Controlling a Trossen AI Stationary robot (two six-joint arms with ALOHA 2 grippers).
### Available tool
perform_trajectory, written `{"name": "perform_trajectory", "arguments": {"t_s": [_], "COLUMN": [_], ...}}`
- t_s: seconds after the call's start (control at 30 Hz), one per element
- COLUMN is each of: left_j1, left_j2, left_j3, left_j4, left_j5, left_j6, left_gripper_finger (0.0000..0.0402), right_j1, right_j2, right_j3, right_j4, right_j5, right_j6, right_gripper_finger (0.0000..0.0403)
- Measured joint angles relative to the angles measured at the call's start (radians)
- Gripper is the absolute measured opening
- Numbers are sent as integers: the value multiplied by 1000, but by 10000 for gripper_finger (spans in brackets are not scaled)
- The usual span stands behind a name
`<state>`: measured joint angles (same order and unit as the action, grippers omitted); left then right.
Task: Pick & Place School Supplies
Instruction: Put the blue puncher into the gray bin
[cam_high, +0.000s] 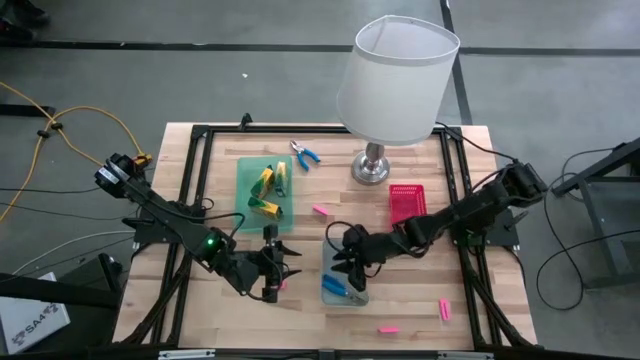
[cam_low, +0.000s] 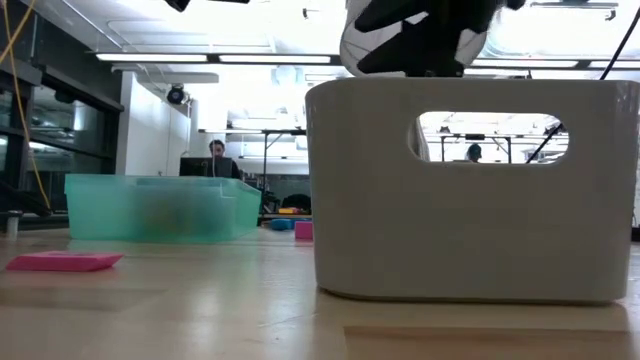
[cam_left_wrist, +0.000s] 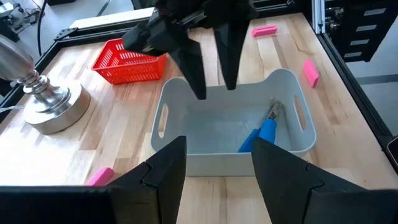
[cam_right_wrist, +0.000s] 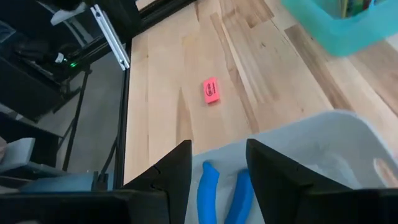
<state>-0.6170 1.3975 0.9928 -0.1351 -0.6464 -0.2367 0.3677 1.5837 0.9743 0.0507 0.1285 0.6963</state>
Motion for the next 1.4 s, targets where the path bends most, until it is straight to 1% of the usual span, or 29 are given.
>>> {"name": "perform_trajectory", "arguments": {"t_s": [0.17, 0.27, 0.33, 0.63, 0.73, 0.9, 1.0, 1.13, 1.23, 1.4], "left_j1": [25, 49, 63, 95, 97, 126, 175, 272, 354, 481], "left_j2": [0, 0, 0, 5, 5, 5, 5, 5, 5, 5], "left_j3": [0, 0, 0, 0, 0, 0, 0, 0, 0, 0], "left_j4": [0, 0, 0, 1, 0, 0, -3, -17, -23, -26], "left_j5": [2, 25, 38, 40, 40, 40, 52, 75, 157, 273], "left_j6": [5, 23, 22, 65, 66, 155, 207, 222, 252, 394], "left_gripper_finger": [175, 175, 175, 175, 175, 175, 175, 175, 175, 175], "right_j1": [-53, -76, -89, -122, -123, -130, -135, -124, -102, -45], "right_j2": [0, 0, 0, 0, -24, -100, -158, -231, -274, -303], "right_j3": [0, 1, 1, 1, 1, 2, 1, 1, 3, 2], "right_j4": [33, 38, 30, -2, -19, -58, -95, -116, -107, -98], "right_j5": [-53, -77, -86, -110, -87, 26, 63, 84, 83, 110], "right_j6": [-70, -107, -129, -256, -314, -400, -421, -426, -408, -391], "right_gripper_finger": [144, 144, 144, 144, 144, 144, 144, 144, 144, 144]}}
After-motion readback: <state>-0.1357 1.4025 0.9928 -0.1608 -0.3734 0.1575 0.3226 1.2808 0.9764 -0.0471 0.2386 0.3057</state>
